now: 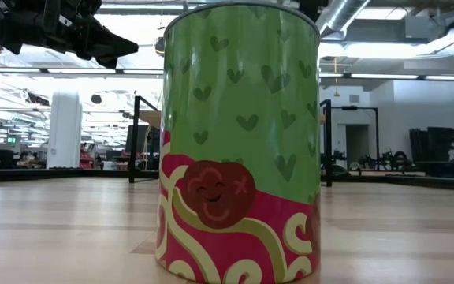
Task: Pick and place cans onto a shelf
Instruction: Put the small blue canned orange on the shelf and align it with the canned corn
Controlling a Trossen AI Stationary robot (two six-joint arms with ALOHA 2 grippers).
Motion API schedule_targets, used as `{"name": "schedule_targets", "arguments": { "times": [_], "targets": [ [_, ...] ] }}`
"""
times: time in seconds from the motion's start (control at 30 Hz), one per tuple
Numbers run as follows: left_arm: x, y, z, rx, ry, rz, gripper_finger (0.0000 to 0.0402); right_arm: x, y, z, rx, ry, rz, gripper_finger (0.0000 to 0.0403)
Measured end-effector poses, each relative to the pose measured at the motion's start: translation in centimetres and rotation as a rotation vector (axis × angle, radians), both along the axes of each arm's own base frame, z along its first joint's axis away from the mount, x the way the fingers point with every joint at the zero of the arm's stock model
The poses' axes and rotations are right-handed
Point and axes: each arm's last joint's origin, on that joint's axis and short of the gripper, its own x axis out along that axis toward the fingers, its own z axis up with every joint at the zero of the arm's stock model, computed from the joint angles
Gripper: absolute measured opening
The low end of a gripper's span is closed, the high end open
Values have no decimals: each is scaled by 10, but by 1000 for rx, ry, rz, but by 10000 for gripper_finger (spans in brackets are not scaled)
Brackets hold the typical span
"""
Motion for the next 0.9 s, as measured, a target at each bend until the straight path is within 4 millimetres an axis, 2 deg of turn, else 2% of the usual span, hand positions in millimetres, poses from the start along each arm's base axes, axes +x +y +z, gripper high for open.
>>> {"name": "schedule_targets", "arguments": {
  "times": [0.07, 0.13, 0.3, 0.4, 0.5, 0.73, 0.9],
  "targets": [
    [0, 0, 0, -6, -1, 0, 0, -6, 7, 1, -3, -56, 11, 15],
    [0, 0, 0, -13, 0, 1, 0, -12, 14, -5, -7, -110, 25, 11],
    [0, 0, -2, -26, 22, 2, 0, -40, 23, -42, 18, -158, -21, 12],
    [0, 0, -2, -25, 21, 1, 0, -58, 18, -62, 24, -197, -95, 6],
    [0, 0, -2, -21, 21, 1, 0, -67, 6, -81, 18, -228, -155, 9],
    [0, 0, -2, -20, 21, 7, 0, -64, -28, -105, -23, -243, -228, 5],
    [0, 0, -2, -19, 21, 10, 0, -53, -38, -113, -31, -239, -211, 9]
  ]
}}
